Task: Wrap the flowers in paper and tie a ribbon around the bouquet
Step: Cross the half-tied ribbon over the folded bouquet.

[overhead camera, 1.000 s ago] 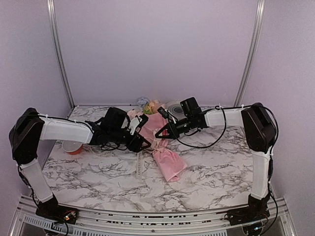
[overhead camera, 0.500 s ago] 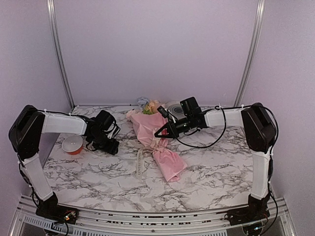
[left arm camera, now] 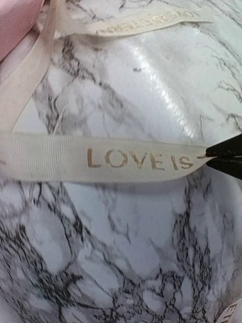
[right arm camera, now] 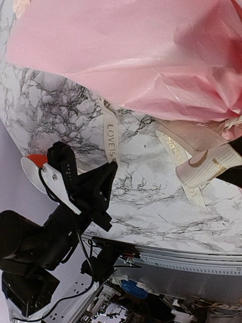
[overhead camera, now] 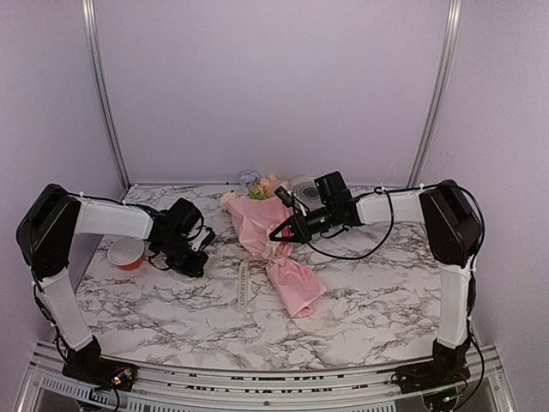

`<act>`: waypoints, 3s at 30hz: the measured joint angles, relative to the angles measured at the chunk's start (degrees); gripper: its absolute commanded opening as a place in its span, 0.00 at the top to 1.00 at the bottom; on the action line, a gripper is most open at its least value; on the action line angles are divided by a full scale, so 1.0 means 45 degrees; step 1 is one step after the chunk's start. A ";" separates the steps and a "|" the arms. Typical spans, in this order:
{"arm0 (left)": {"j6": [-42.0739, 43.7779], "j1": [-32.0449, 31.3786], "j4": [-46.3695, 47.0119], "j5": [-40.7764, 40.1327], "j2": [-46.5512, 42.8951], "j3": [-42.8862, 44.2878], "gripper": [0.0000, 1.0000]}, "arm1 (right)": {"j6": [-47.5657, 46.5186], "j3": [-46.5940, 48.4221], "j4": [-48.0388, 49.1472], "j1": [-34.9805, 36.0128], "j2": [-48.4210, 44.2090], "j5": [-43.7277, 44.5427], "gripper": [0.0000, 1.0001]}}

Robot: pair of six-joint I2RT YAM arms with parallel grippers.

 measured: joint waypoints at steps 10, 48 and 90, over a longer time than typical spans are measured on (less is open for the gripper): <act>0.1875 -0.2977 -0.0457 0.2161 -0.1141 0.3555 1.00 | 0.0690 0.0000 0.0355 0.0000 0.0000 0.0374 1.00; 0.5348 -0.5892 0.1428 0.4046 0.5756 0.9389 0.63 | 0.1044 0.0937 -0.0554 -0.0170 0.0000 0.1511 1.00; 0.1253 -0.3104 1.4086 -0.0087 -0.0083 -0.2900 0.41 | 0.6348 -0.1205 0.2550 0.1535 -0.1253 0.4964 1.00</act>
